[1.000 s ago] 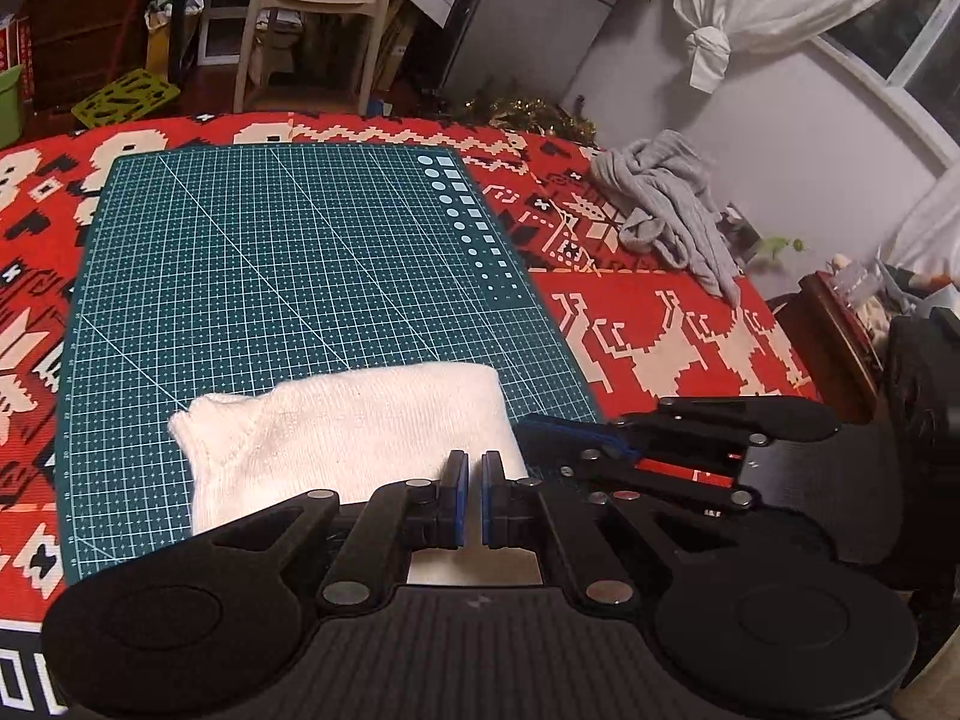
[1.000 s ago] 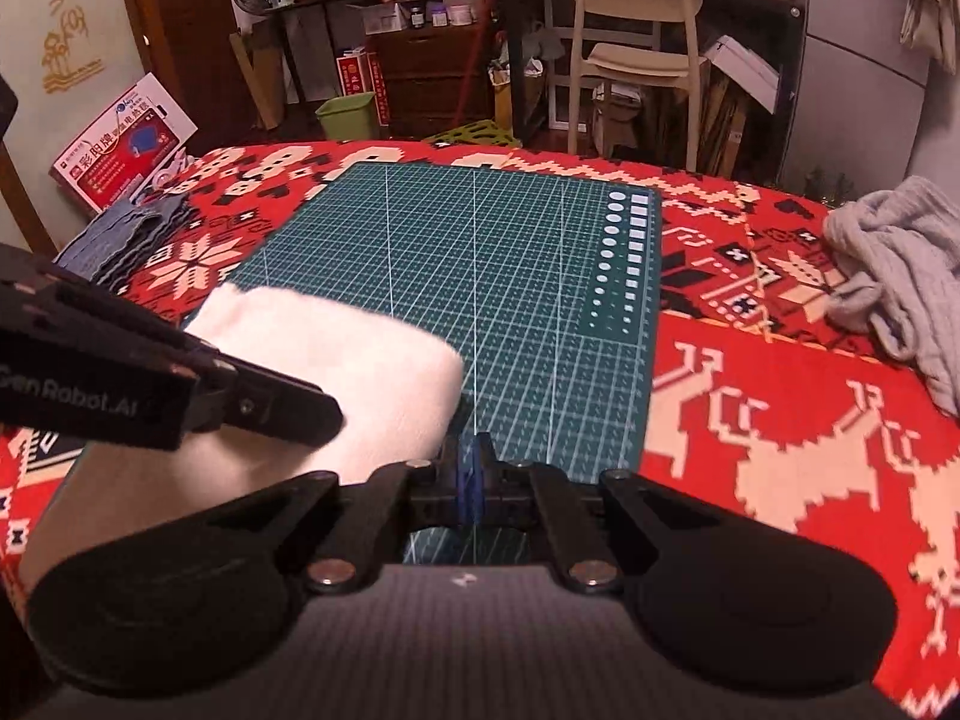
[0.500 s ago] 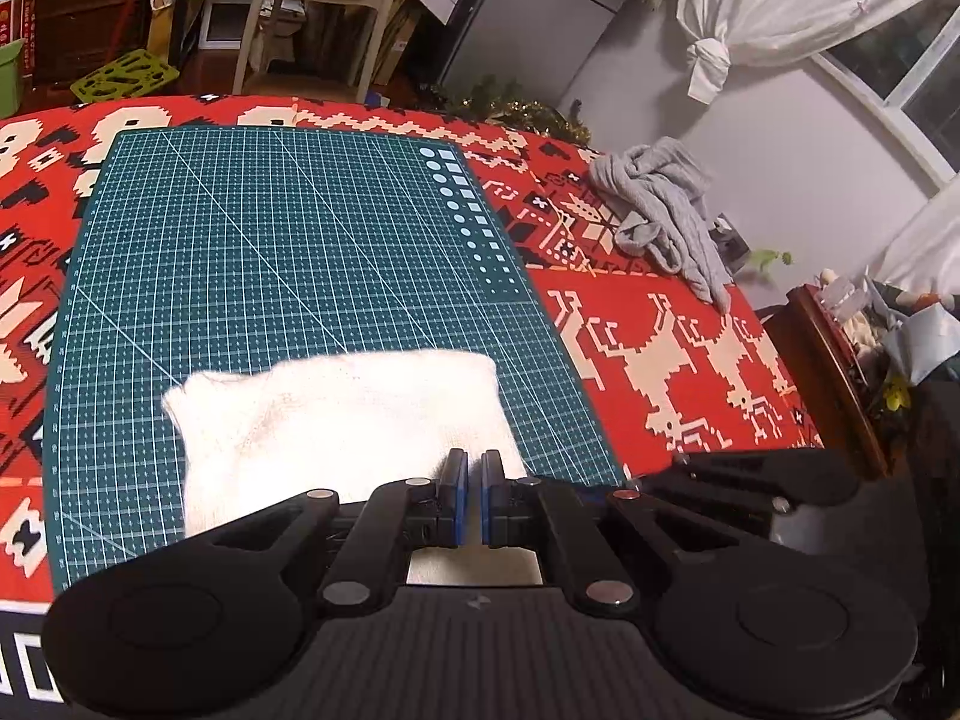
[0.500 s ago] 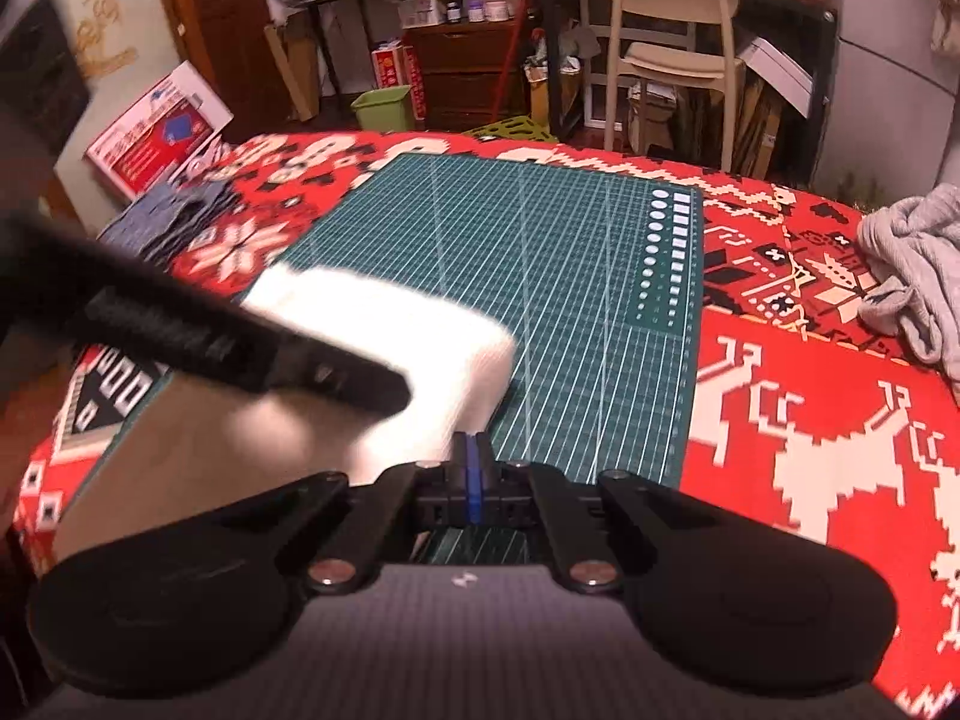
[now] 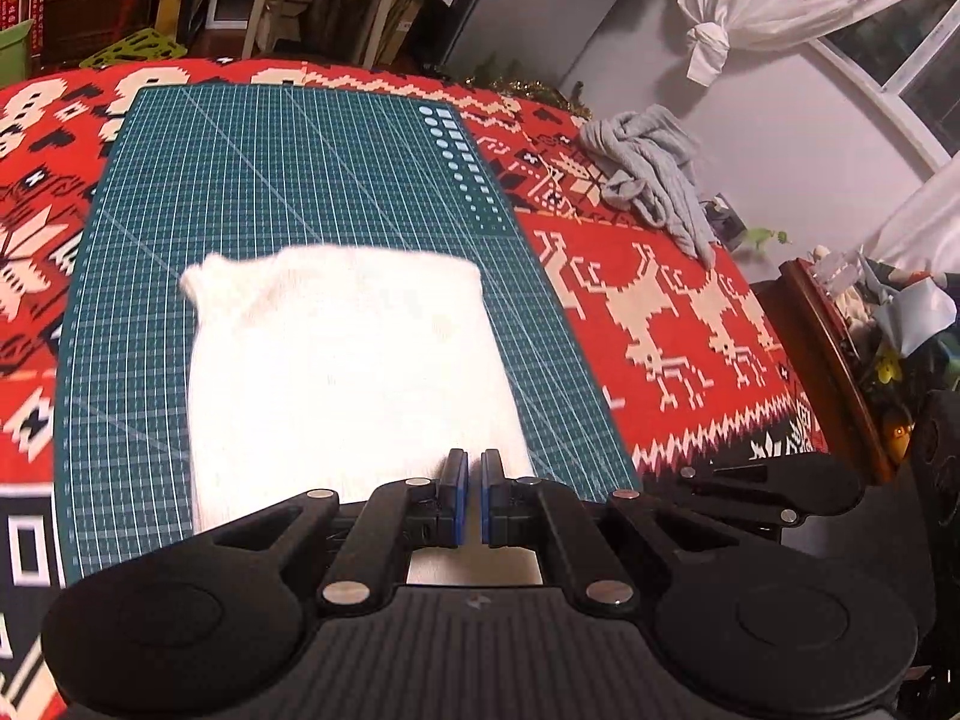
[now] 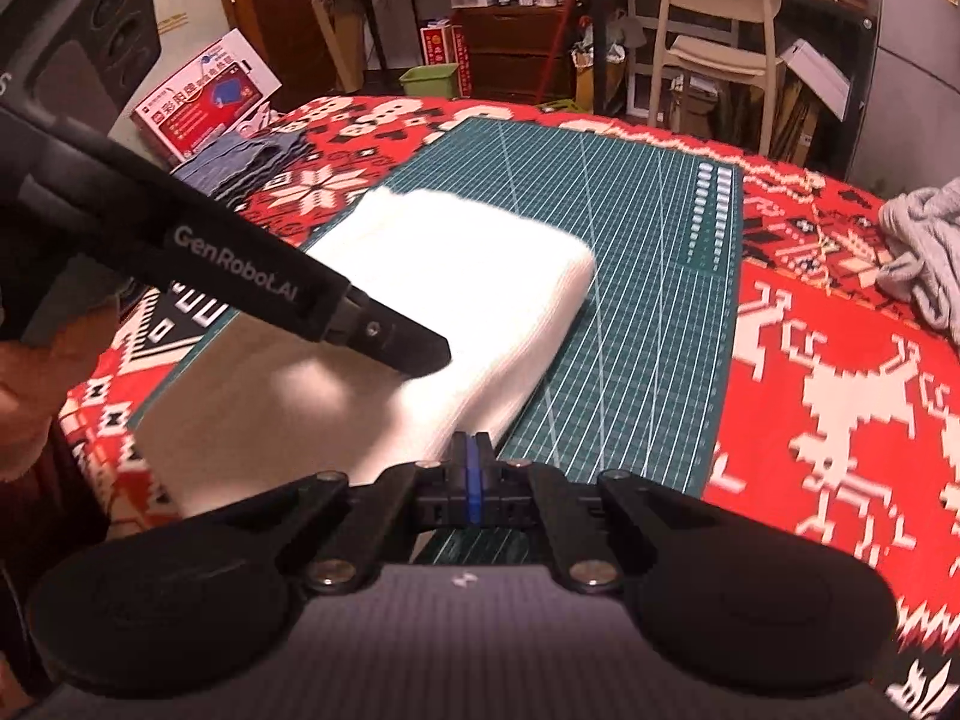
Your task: Fold clothes
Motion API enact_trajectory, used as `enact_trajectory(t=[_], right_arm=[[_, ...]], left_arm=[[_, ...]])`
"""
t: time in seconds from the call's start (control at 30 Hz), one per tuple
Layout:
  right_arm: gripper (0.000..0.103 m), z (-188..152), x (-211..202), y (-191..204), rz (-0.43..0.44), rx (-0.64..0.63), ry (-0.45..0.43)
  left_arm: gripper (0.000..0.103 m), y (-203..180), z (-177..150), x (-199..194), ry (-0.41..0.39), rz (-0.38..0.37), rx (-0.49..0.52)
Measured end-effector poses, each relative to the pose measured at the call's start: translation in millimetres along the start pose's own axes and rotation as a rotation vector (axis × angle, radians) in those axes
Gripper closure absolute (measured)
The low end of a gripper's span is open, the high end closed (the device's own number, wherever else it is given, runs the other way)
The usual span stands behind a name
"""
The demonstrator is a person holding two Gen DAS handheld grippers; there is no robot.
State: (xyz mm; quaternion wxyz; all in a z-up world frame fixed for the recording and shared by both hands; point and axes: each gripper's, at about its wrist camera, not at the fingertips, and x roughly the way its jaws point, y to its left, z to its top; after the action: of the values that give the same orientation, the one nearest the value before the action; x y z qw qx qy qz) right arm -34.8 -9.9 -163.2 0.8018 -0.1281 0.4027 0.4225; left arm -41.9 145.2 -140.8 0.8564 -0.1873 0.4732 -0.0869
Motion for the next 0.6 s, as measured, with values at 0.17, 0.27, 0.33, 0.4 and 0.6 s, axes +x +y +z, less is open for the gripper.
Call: enact_trajectory(t=[0.17,0.27,0.33,0.4,0.6], right_arm=[[0.1,-16,-11,7,0.019,-0.001,0.029],[0.101,-25,-19,12,0.034,0.005,0.044],[0.1,-31,-24,15,0.052,0.01,0.059],[0.1,-35,-27,20,0.062,0.007,0.07],[0.1,-42,-32,29,0.074,-0.004,0.089]], left_arm=[[0.1,-5,-14,-5,0.026,0.003,0.015],[0.1,-7,-22,-8,0.039,-0.001,0.021],[0.1,-9,-27,-10,0.047,-0.004,0.025],[0.1,-10,-31,-11,0.056,-0.006,0.029],[0.1,-14,-44,-16,0.077,-0.007,0.034]])
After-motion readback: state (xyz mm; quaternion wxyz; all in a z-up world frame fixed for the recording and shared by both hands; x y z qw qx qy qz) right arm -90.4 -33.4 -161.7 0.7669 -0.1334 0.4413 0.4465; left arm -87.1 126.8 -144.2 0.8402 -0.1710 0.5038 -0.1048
